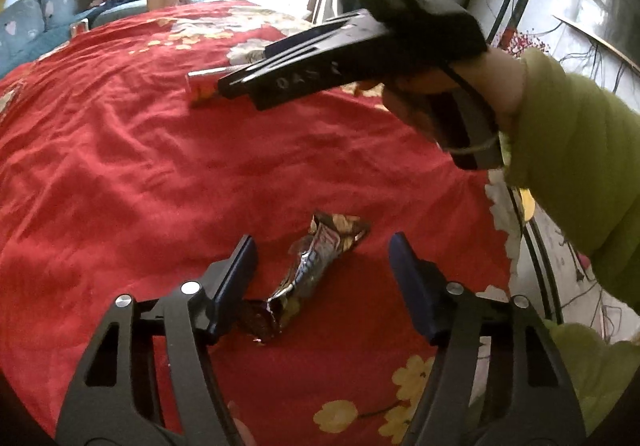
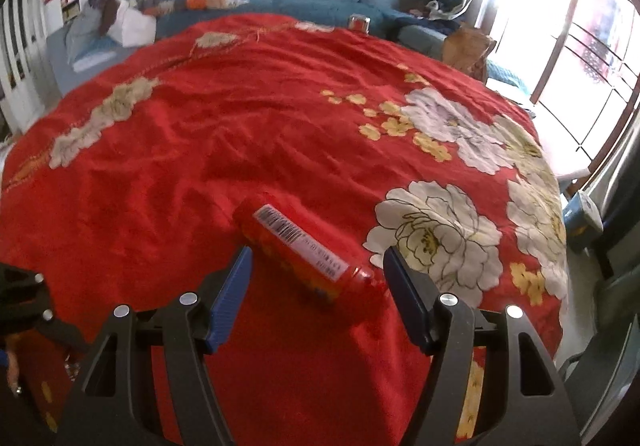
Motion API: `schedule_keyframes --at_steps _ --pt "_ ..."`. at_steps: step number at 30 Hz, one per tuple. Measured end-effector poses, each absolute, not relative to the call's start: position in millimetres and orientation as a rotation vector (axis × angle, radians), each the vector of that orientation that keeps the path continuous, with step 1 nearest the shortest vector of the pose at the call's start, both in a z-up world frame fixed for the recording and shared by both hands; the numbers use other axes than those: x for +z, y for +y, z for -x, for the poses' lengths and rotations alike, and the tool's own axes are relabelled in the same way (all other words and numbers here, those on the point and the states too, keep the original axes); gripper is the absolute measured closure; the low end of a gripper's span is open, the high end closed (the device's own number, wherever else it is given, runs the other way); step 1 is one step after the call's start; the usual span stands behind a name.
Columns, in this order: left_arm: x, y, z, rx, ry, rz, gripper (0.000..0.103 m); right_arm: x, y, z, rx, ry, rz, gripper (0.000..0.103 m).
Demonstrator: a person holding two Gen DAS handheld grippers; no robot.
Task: Collect trash
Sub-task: 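Grasp a brown candy wrapper with the left tool while the right tool grasps the red snack tube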
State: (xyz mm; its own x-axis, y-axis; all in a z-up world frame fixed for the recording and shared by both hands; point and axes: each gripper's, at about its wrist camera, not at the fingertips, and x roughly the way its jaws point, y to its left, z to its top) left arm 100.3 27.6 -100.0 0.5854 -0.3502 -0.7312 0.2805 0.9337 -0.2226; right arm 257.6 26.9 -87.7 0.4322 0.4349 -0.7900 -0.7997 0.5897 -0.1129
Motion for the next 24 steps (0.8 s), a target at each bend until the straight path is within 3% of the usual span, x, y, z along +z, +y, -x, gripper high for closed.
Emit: schedule_keyframes --at_steps 2,3,4,12,14,24 --pt "-101.0 27.9 -100.2 -0.370 0.875 0.084 0.046 -92.4 28.1 -260.9 0.831 0.811 0.527 0.041" --pt "-101.0 28.2 -100.0 -0.370 0.876 0.084 0.049 -94.4 28.1 -261.3 0.835 0.820 0.526 0.048" --pt "-101.6 28.5 -100.7 -0.369 0.879 0.084 0.057 -95.1 28.3 -260.3 0.833 0.818 0.525 0.049" --pt "-104.4 31.9 -102.8 -0.354 0.888 0.094 0.079 -93.2 3.6 -254.9 0.792 0.838 0.379 0.062" --pt "-105.2 32.3 -103.0 -0.348 0.890 0.095 0.089 -91.3 -4.0 -253.4 0.778 0.845 0.334 0.065" --pt "-98.6 28.2 -105.7 -0.340 0.864 0.137 0.093 -77.7 -59.0 -235.5 0.733 0.827 0.056 0.070"
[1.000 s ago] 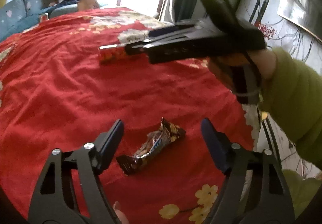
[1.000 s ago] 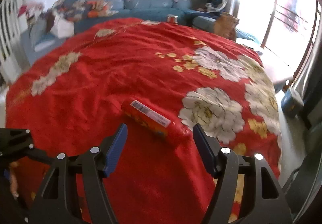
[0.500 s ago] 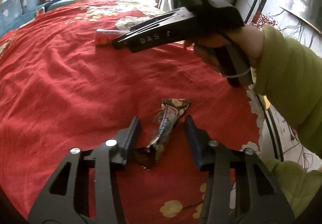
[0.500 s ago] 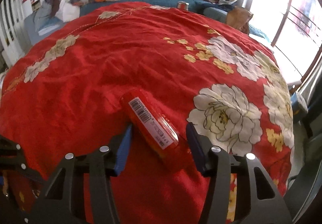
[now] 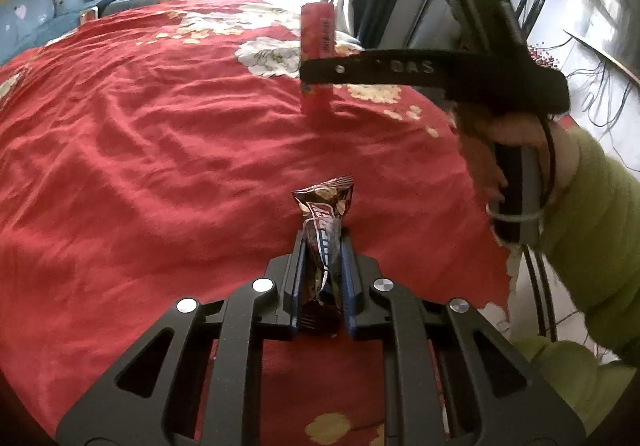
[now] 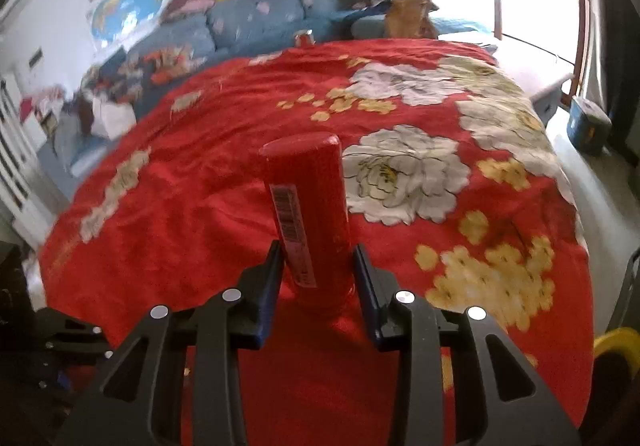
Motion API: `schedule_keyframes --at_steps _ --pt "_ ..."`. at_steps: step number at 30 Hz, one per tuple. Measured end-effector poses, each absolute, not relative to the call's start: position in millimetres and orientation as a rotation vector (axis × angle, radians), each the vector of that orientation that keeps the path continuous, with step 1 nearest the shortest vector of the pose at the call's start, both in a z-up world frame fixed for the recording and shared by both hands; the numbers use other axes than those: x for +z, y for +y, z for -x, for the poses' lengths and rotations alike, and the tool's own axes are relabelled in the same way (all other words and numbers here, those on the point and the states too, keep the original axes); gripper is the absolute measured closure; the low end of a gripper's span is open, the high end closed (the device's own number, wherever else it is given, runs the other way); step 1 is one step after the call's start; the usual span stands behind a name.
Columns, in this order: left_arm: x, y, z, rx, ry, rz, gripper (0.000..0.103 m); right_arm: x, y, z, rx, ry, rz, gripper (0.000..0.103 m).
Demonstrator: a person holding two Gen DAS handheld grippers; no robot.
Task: Collect trash
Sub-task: 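Grasp a brown candy wrapper with the left tool while the right tool grasps the red snack tube, then carry the brown wrapper and red snack tube in both tools over the bin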
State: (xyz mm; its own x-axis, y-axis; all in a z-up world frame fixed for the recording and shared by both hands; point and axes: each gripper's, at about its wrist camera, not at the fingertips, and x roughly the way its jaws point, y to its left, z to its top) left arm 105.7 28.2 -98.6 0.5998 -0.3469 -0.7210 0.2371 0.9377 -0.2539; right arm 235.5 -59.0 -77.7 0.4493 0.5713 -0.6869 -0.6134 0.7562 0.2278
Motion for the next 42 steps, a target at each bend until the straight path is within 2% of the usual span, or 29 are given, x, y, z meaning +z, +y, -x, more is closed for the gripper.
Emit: schedule_keyframes --at_steps 19,42 --pt "-51.3 -22.6 -122.9 -0.416 0.734 0.117 0.093 -37.2 -166.9 -191.7 0.575 0.688 -0.103 0.070" --pt "-21.6 -112.8 -141.8 -0.559 0.672 0.067 0.093 -30.5 -276.2 -162.4 0.354 0.632 -0.209 0.070"
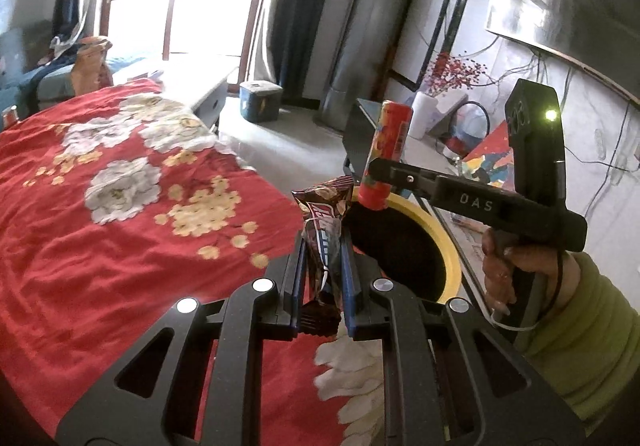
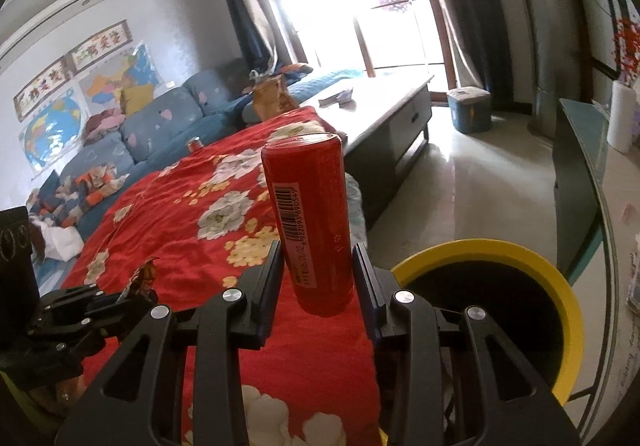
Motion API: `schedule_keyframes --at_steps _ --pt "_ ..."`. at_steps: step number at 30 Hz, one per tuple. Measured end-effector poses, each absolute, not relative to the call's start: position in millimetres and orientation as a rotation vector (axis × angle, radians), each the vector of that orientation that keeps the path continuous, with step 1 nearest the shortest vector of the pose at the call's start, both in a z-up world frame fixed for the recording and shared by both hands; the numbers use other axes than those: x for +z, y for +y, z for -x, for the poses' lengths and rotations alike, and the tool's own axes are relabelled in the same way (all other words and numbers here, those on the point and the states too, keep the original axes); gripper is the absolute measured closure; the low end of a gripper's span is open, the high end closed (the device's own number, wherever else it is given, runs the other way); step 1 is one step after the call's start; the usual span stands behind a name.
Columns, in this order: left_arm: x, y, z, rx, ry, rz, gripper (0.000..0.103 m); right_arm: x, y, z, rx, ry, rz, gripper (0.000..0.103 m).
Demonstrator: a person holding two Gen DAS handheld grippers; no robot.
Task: Collect trash
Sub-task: 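Carry the brown wrapper and red snack tube in both tools over the bin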
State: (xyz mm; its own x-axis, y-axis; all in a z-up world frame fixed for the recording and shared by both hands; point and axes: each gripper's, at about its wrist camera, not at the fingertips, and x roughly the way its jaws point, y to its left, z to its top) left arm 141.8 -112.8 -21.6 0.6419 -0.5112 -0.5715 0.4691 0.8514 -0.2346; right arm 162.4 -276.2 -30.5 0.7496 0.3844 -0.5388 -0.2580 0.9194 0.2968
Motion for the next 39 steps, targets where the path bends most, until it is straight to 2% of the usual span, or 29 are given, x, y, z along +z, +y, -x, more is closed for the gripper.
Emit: schedule_keyframes --at_steps 39 --pt "-37.4 -221.3 -179.6 -0.691 0.712 -0.005 0.092 -62.9 -382.8 -119.4 0.130 0.665 -0.335 0.070"
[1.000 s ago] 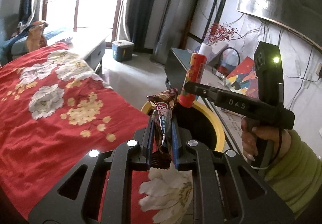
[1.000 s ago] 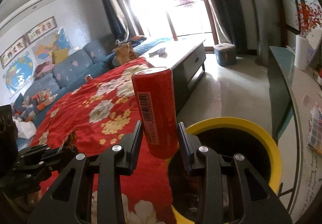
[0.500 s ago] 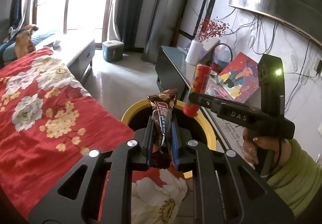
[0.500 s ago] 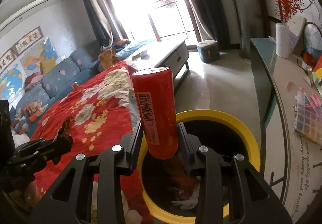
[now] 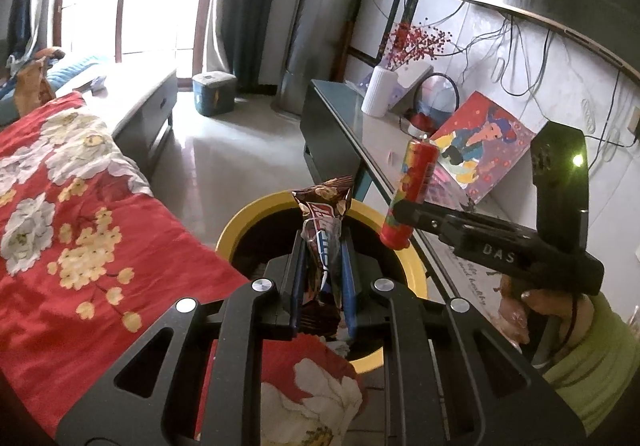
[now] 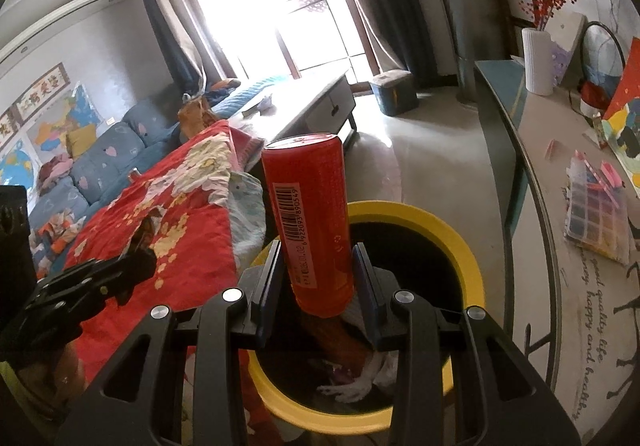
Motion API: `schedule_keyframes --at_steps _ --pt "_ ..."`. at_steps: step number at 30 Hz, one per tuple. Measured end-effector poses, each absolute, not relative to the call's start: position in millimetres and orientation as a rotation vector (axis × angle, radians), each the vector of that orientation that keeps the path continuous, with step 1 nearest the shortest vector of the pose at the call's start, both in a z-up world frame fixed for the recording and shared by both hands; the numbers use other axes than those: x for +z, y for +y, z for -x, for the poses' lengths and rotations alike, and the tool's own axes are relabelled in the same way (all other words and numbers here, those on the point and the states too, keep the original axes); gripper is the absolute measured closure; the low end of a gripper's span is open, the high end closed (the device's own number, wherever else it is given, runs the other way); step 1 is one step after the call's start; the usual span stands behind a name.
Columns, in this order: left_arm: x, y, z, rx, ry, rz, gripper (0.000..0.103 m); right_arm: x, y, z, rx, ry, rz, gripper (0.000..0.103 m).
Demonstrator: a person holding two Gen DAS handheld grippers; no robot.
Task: Collect trash
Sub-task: 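Carry the brown wrapper and red snack tube in both tools over the bin, then open both tools to drop the brown wrapper and red tube into the bin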
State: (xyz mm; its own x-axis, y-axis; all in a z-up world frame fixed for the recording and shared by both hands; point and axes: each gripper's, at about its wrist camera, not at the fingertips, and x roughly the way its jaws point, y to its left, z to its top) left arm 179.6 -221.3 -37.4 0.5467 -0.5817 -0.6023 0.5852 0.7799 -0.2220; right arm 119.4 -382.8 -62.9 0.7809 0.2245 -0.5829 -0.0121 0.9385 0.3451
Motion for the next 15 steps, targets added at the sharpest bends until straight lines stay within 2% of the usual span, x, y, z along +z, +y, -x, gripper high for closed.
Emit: schedule_keyframes --at_steps 15 --pt "-53.0 -246.2 -200.8 -0.724 0.756 -0.020 0.092 -84.2 -389.7 -112.5 0.115 0.722 -0.370 0.069"
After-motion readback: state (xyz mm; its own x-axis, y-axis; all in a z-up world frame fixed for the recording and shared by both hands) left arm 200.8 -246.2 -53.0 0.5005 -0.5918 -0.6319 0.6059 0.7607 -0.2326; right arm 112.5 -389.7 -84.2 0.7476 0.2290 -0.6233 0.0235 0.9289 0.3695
